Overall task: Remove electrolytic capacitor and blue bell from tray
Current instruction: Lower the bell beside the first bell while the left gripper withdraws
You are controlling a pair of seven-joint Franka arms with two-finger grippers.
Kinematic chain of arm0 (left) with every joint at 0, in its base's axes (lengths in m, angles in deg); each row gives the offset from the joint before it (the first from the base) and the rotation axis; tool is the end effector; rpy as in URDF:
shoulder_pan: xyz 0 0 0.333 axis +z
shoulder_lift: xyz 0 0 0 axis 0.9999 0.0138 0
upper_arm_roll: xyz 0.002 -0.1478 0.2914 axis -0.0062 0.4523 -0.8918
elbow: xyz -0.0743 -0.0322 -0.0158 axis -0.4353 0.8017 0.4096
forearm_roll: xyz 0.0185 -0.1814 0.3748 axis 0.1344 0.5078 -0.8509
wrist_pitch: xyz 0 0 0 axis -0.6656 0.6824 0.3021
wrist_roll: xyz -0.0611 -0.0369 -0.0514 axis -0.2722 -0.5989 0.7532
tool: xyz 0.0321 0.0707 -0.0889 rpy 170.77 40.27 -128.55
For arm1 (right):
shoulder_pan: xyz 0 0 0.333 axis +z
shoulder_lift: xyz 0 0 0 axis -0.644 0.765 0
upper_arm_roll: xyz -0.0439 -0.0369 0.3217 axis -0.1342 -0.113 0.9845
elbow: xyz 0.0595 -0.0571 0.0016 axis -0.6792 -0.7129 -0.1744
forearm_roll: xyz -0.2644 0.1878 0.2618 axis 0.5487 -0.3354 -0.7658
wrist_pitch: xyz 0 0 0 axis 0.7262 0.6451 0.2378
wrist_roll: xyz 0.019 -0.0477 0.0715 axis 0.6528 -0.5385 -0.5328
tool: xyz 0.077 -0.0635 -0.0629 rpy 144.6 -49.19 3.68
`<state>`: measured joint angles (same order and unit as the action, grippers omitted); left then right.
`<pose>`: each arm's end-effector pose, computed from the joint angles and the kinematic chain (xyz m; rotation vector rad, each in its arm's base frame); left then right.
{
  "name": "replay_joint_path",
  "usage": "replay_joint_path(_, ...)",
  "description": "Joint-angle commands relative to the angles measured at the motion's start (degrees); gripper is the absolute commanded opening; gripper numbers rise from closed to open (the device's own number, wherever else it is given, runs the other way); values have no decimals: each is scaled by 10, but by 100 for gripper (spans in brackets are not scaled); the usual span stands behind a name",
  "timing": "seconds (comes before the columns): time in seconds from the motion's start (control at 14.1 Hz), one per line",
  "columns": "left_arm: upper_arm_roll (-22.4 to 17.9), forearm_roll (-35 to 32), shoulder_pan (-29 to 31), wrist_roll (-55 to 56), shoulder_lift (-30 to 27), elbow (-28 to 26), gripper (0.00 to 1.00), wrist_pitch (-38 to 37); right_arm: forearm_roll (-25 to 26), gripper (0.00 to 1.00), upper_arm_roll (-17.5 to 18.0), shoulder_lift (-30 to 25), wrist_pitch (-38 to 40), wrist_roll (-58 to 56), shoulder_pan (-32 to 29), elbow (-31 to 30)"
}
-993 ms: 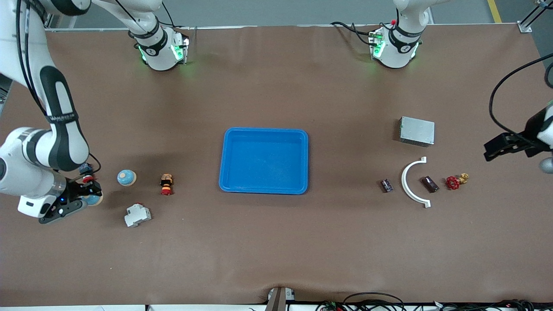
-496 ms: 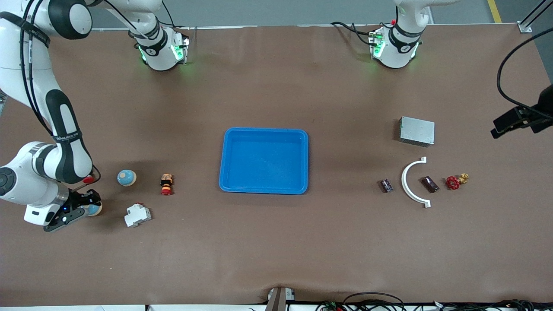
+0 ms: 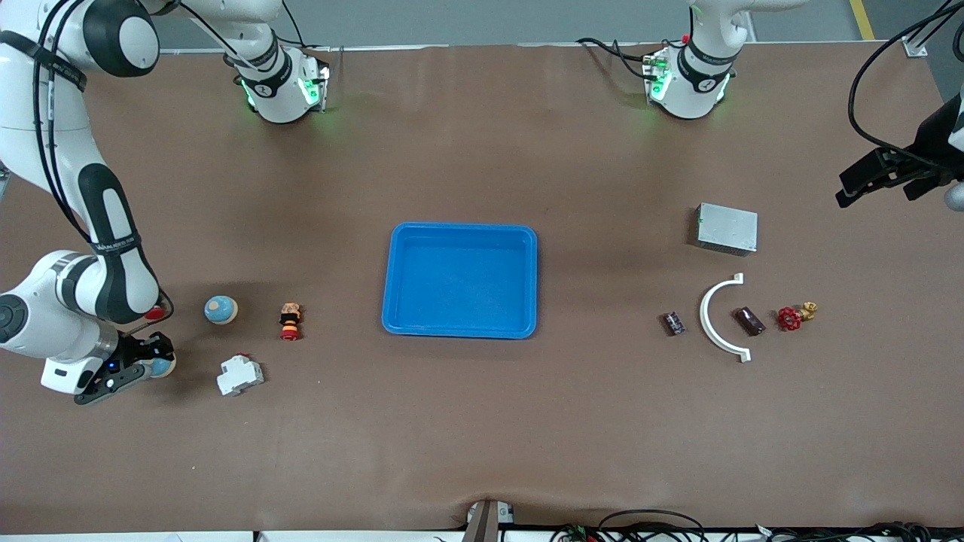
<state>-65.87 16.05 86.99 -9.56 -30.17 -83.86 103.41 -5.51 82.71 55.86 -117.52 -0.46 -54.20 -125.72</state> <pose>0.5652 -0.0120 0.6360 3.1337 0.1590 0.0773 0.7123 -0.1916 0.1661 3.0042 0.7720 0.0486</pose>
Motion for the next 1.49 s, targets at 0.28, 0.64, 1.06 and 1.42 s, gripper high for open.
replay_joint_path(0.28,-1,12,-8,-9,-23,-18,100,1,-55,100,13,15,4,-11,-16,30)
replay_joint_path(0.64,11,12,-8,2,-21,-14,100,-4,-54,100,12,-1,78,-2,-8,80)
replay_joint_path(1.06,11,12,-7,3,-27,-14,100,-6,-44,100,10,-114,180,166,8,49)
replay_joint_path(1.42,18,12,-7,3,-28,-13,100,-6,-49,100,12,-215,211,308,40,-13)
